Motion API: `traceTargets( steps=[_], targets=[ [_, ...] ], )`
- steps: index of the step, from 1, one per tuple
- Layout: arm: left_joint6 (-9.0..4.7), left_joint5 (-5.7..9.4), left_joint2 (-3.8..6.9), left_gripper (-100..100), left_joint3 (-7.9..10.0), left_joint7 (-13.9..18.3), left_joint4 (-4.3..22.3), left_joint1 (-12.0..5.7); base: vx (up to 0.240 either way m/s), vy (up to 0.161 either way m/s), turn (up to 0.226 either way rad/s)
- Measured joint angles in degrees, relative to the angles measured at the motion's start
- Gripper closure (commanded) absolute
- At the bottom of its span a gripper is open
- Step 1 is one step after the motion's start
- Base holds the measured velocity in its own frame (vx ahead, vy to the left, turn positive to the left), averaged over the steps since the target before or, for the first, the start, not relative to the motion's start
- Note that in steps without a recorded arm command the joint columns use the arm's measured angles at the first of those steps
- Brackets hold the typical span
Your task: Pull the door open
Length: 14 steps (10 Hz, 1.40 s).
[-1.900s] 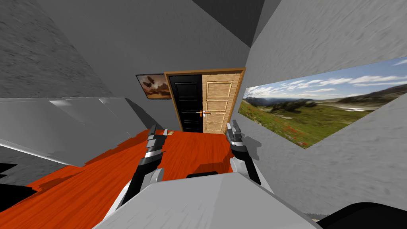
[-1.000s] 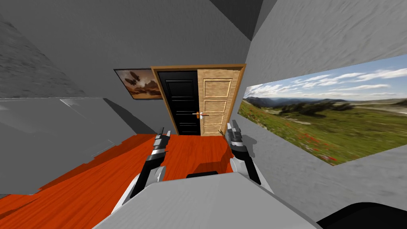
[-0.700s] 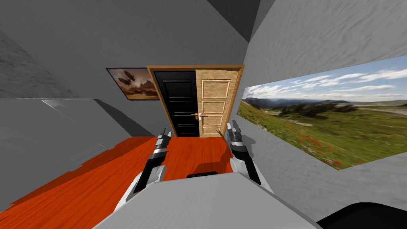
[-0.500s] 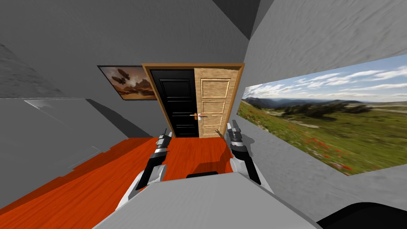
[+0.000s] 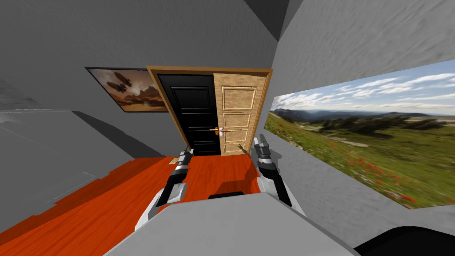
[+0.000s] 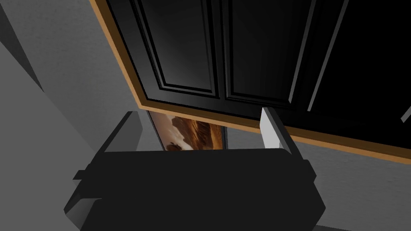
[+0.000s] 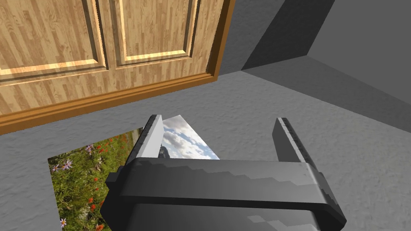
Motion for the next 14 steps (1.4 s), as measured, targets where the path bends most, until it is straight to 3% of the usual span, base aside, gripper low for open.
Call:
traceTargets(
  steps=[1, 7, 9, 14],
  targets=[
    [0.73, 0.22, 0.55, -100, 0.12, 0.2, 0.8, -0.57, 0.116, -0.02, -0.042],
    [0.92, 0.88, 2.18, -100, 0.55, 1.0, 6.5, -3.14, 0.08, -0.017, -0.047],
    [1.56, 1.16, 2.87, -100, 0.71, 1.3, 8.1, -4.05, 0.107, -0.016, -0.073],
    [1.91, 1.87, 4.58, -100, 1.08, 2.0, 15.0, -7.26, 0.125, -0.013, -0.076]
  ],
)
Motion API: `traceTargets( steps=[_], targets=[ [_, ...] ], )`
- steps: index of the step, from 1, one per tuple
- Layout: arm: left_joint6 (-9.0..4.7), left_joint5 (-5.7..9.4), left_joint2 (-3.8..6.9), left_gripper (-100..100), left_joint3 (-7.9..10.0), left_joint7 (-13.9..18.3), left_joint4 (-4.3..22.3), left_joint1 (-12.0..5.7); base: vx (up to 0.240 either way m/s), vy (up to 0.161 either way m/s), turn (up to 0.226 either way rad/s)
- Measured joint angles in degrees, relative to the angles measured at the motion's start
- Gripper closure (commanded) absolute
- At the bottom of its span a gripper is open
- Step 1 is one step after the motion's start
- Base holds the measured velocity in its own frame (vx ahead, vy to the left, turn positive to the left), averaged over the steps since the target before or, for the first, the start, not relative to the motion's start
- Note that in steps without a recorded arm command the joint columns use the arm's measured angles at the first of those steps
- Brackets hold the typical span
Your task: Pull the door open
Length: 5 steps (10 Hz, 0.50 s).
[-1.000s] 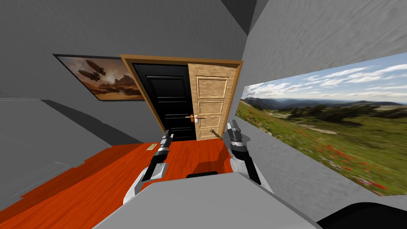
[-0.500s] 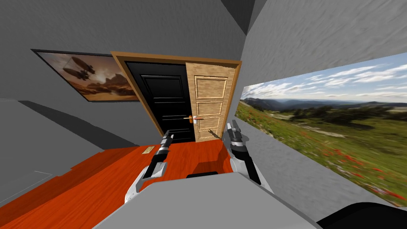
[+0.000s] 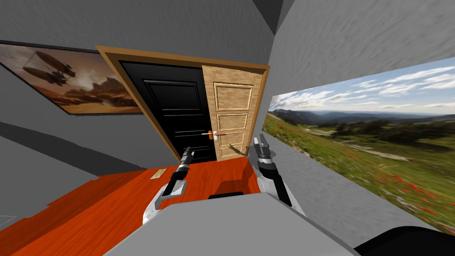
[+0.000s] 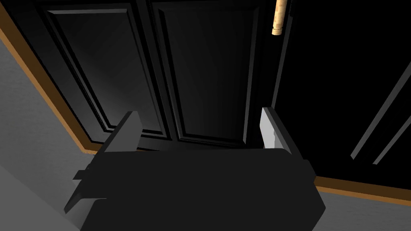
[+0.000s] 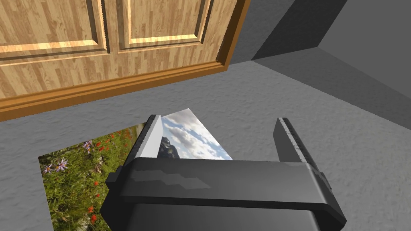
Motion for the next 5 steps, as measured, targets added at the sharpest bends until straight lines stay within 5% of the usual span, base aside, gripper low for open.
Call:
traceTargets(
  steps=[5],
  targets=[
    [0.79, 0.65, 1.58, -100, 0.37, 0.7, 5.3, -2.63, 0.101, -0.013, -0.056]
  ],
)
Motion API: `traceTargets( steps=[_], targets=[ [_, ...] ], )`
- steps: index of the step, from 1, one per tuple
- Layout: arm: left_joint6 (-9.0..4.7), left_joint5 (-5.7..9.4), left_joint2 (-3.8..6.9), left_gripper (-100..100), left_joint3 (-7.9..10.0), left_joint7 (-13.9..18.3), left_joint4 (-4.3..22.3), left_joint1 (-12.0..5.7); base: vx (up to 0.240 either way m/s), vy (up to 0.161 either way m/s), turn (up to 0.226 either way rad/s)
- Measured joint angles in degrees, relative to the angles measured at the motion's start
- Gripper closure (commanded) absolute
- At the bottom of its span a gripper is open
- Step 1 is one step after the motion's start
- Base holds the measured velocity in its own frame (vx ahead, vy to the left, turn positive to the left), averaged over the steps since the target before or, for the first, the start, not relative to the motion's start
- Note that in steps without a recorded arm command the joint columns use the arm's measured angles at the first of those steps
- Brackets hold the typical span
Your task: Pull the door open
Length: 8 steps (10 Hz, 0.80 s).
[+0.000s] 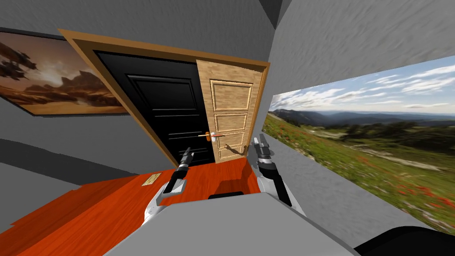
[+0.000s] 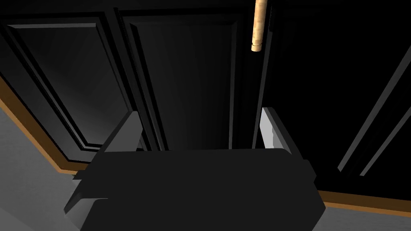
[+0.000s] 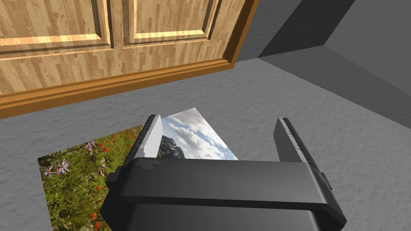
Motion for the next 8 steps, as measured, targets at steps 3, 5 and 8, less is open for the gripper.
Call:
traceTargets(
  steps=[3, 5, 8],
  targets=[
    [0.45, 0.41, 0.96, -100, 0.22, 0.4, 3.3, -1.62, 0.129, 0.012, -0.071],
    [0.49, 0.66, 1.56, -100, 0.34, 0.7, 5.7, -2.51, 0.139, -0.012, -0.061],
    [1.07, 1.03, 2.34, -100, 0.54, 1.0, 8.5, -3.92, 0.137, 0.006, -0.059]
  ],
)
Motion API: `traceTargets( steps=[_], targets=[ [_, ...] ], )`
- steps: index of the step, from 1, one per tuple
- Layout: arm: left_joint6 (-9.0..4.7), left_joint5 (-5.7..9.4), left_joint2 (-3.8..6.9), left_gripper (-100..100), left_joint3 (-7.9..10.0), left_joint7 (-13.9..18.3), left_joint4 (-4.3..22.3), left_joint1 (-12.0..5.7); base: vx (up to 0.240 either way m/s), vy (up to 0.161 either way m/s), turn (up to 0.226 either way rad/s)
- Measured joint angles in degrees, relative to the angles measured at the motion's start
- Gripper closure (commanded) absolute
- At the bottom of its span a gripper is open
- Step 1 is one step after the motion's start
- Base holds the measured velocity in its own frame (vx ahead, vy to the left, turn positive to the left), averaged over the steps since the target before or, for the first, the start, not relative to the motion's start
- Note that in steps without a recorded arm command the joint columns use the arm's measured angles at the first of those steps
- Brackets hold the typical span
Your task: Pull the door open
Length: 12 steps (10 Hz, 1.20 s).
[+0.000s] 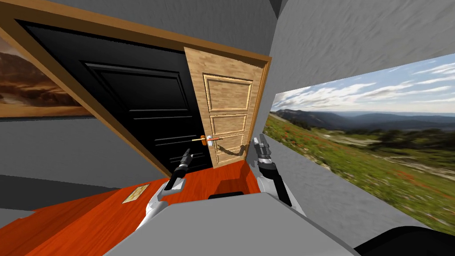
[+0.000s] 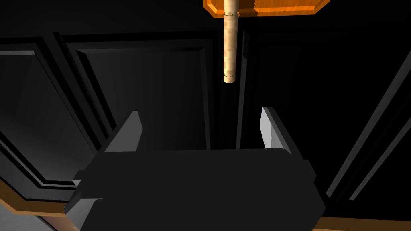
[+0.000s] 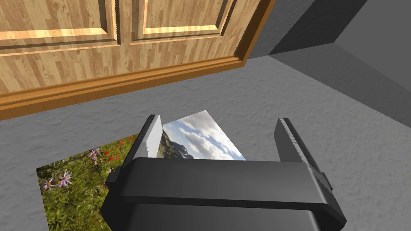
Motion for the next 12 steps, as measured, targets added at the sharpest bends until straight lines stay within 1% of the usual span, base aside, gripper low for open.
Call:
traceTargets(
  steps=[2, 3, 4, 5, 6, 7, 8, 9, 10, 11, 12],
  targets=[
    [-0.06, 0.27, 0.64, -100, 0.14, 0.3, 2.8, -1.26, 0.144, 0.025, -0.077],
    [0.28, 0.44, 1.04, -100, 0.23, 0.5, 3.6, -1.7, 0.183, -0.004, -0.046],
    [0.31, 0.56, 1.37, -100, 0.3, 0.6, 5.1, -2.46, 0.187, 0.034, -0.057],
    [0.51, 0.67, 1.54, -100, 0.37, 0.7, 5.7, -2.72, 0.082, 0.024, -0.015],
    [0.58, 0.68, 1.56, -100, 0.38, 0.7, 5.8, -2.76, 0.07, 0.032, 0.019],
    [0.98, 1.01, 2.48, -100, 1.25, 1.1, 5.0, -1.4, 0.064, 0.042, 0.018],
    [0.84, 1.06, 2.56, -100, 1.85, 1.0, 5.7, -1.37, 0.062, 0.034, -0.02],
    [0.56, 1.18, 2.89, -100, 2.37, 1.1, 6.3, -1.17, 0.113, 0.034, -0.051],
    [0.36, 1.46, 3.69, -100, 3.16, 1.3, 7.1, -0.99, 0.148, 0.038, -0.057],
    [-0.05, 1.66, 4.21, -100, 3.86, 1.5, 7.8, -0.56, 0.172, 0.03, -0.054],
    [-0.45, 1.87, 4.83, -100, 4.42, 1.8, 8.7, -0.54, 0.207, 0.055, -0.067]
  ],
)
